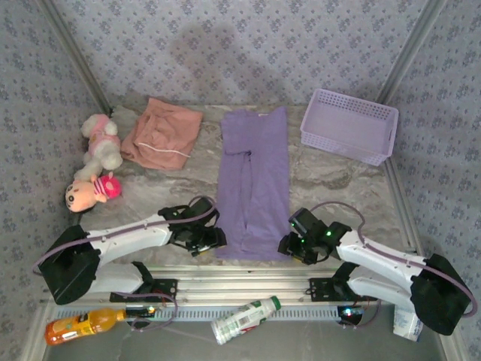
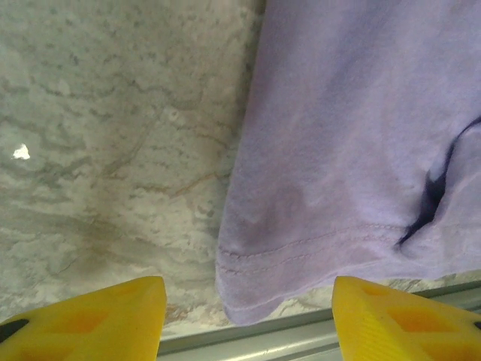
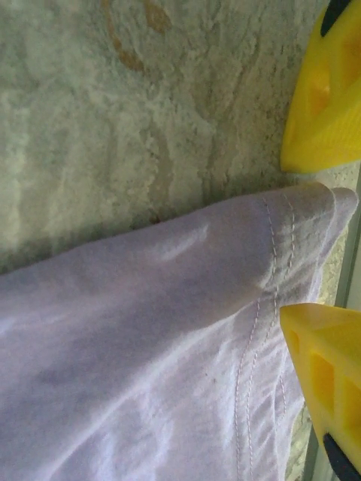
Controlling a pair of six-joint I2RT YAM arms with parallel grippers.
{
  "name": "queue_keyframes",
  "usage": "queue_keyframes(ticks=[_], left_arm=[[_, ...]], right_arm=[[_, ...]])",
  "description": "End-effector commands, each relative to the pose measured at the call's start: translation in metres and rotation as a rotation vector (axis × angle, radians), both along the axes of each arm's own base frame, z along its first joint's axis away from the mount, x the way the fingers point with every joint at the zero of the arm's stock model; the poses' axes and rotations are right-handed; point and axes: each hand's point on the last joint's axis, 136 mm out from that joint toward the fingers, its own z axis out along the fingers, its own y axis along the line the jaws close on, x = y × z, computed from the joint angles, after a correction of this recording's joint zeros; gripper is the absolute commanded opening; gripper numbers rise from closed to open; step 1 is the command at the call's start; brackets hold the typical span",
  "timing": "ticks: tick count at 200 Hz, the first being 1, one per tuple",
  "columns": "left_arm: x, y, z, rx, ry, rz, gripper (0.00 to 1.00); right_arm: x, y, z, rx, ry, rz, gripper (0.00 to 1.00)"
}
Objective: Fold and stack the mixed laundry pile
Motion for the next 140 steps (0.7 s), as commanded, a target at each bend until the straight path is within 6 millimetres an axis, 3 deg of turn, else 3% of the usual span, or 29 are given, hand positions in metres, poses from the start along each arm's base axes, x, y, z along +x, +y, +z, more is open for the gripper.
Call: queue_keyframes(ticks=[1,34,63,83,116,140], left_arm=[[0.004,-0.011,-0.006,-0.015,-0.014,0.017,0.58],[-0.006,-0.020,-0.024,-0.001,0.021,-0.014,0.52],[-0.005,-0.026,-0.021,-0.012,0.007,-0.012,0.44],[-0.001,-0.029,-0.014,-0.014,-0.010,-0.018,0.40],[0.008,-0.034,-0.002,0.007,-0.037,-0.040,0.17],[0.012,-0.038,0.000,0.025,-0.042,-0.056,0.03]], right_arm=[[0.019,0.011,-0.005,0.021,-0.059,-0.032,0.46],[0.021,0.018,-0.005,-0.004,-0.054,-0.009,0.39],[0.023,0.022,-0.003,0.006,-0.054,-0.009,0.30],[0.024,0.026,0.001,0.011,-0.055,0.000,0.29],[0.026,0.030,0.003,0.013,-0.059,-0.002,0.25],[0.029,0.033,0.008,0.013,-0.063,0.003,0.16]])
